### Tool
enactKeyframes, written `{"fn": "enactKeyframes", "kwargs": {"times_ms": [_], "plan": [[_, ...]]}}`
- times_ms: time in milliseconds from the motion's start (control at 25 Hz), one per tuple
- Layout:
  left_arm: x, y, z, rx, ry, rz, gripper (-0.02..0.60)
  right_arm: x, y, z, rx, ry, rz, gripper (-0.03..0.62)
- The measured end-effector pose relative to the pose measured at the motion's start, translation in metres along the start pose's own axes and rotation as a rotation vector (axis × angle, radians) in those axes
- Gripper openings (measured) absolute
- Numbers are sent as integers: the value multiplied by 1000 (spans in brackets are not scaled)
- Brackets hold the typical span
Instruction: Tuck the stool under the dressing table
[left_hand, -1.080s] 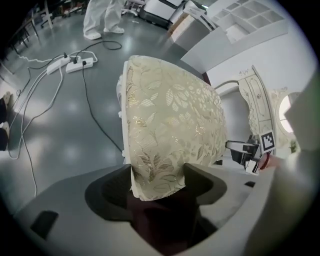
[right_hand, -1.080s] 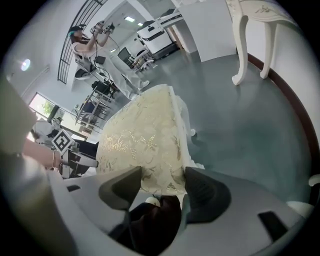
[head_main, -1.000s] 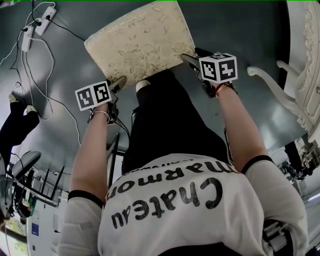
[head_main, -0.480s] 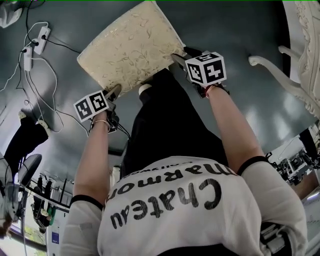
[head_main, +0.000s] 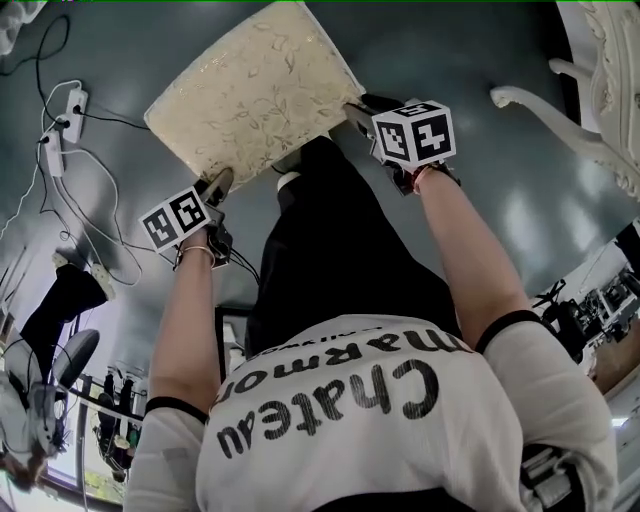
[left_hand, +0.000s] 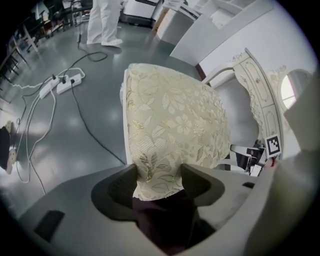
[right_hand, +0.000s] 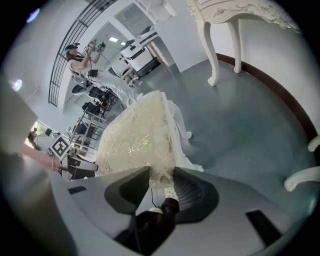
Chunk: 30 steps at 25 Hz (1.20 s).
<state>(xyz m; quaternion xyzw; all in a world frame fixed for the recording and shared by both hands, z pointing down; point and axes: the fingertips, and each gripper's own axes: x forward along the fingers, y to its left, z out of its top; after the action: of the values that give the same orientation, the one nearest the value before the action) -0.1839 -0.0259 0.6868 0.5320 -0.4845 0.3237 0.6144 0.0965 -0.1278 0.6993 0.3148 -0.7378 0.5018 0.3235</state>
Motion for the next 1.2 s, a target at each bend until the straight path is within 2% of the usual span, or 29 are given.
{"fn": "enactKeyframes", "kwargs": {"times_ms": [80,200,240,320,360,400,640,800,880,1000,1040,1200], "plan": [[-10,-1,-7,-16,-6,37,295,3,1,-5,11,25,34,166],[2,0,13,29,-58,12,295,7,-6,4,7,-12,3,167],[7,-4,4,-8,-87,5,295,7,-9,6,-31,13,8,167],[15,-23,-38,-161,-145,1,293,2,-20,10,-150,119,38,167],[16,-25,-49,-200,-158,1,293,1,-21,10,-173,148,42,167],[15,-22,-49,-199,-160,2,293,3,-18,9,-162,151,36,169],[-3,-11,3,-38,-158,15,290,-3,-7,10,-25,63,-5,169],[-12,-8,21,37,-141,21,290,-8,-1,4,57,6,-8,169],[-14,-6,18,17,-140,27,290,-6,3,5,37,23,8,169],[-10,-13,1,-93,-177,37,290,-2,-4,17,-45,91,42,170],[-7,-14,1,-102,-187,32,290,-2,-7,18,-42,85,37,170],[-3,-8,8,-39,-210,6,282,-2,-9,1,63,-9,6,170]]}}
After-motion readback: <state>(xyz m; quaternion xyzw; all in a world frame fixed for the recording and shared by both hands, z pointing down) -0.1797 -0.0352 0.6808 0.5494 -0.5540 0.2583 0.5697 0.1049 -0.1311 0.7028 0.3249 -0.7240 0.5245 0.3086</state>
